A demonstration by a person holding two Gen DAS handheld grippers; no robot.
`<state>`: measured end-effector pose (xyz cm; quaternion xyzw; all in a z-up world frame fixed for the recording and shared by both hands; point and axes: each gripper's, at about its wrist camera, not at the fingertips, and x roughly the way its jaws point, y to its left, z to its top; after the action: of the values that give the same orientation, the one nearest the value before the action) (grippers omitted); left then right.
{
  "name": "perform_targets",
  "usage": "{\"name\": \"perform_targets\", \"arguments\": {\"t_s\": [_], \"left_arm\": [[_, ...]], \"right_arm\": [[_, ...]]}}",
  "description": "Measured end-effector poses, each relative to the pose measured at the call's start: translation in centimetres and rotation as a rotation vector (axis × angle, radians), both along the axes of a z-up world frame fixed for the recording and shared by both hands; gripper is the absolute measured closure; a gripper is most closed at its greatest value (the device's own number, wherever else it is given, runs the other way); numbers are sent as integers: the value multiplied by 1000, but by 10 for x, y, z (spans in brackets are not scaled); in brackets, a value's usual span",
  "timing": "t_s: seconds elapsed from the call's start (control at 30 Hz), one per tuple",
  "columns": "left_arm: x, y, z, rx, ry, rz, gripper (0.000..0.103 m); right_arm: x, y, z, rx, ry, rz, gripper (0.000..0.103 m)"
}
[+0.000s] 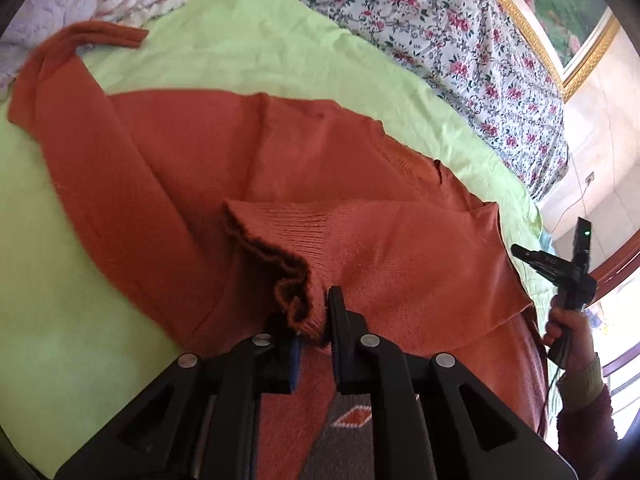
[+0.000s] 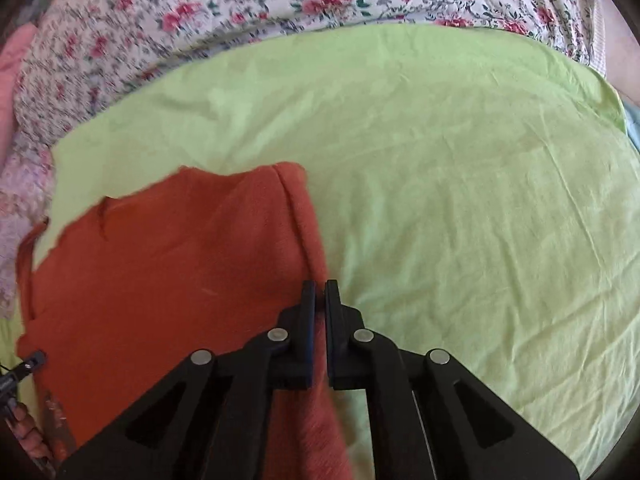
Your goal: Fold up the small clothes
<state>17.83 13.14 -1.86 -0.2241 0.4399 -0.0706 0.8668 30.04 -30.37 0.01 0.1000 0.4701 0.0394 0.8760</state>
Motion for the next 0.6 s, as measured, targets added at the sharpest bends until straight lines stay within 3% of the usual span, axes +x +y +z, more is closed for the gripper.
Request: {"name": "perform_targets", "arguments": {"t_s": [0.03,0.1,0.13,0.17,0.37,0.43,0.6], "left_arm": [[-2,2,2,3,-2,-2,91],[-8,7,4,9,1,1,91],[-10,9,5,12,3,3,91],[-12,12,6,13,4,7,91],[-23,40,18,34,-3,70,86],[-23,55,24,50,-11,109,71],[-7,99,39,128,-16,206,57]], "right_arm": [[-7,3,7,18,-16,6,92],[-19,15,18,63,-44,35,67],[-27,21,21,77,-54,54,46],[-33,32,24,90,-67,77,41],[-73,77,8,215,-42,190,41],[-83,87,-3,245,-15,202,41],[-101,105,-18,301,29,226,41]]}}
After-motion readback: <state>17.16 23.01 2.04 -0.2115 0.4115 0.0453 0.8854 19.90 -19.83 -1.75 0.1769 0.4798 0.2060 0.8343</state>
